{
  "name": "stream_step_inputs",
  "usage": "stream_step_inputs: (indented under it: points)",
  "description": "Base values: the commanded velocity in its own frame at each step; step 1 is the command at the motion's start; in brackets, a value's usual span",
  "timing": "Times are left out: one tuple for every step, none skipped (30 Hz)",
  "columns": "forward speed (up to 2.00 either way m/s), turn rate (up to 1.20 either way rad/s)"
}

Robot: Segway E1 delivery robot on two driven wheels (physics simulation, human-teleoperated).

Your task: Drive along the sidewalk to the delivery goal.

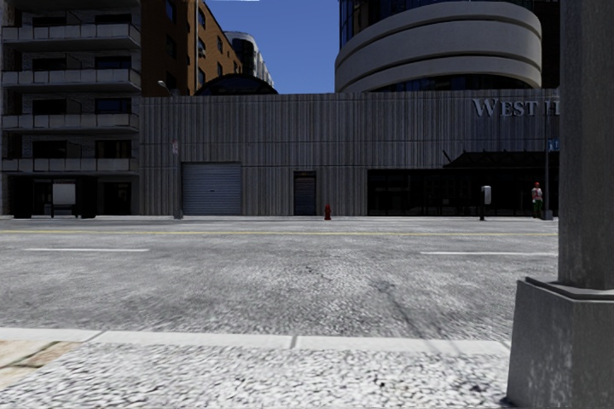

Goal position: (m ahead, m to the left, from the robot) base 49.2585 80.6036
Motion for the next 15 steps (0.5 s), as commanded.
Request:
stream_step_inputs:
  points:
    - [0.00,0.54]
    - [0.00,0.54]
    - [0.00,0.54]
    - [0.00,0.54]
    - [0.00,0.54]
    - [0.00,0.54]
    - [0.00,0.54]
    - [0.00,0.54]
    - [0.00,0.54]
    - [0.00,0.54]
    - [0.00,0.54]
    - [0.00,0.54]
    - [0.00,0.54]
    - [0.00,0.54]
    - [0.00,0.54]
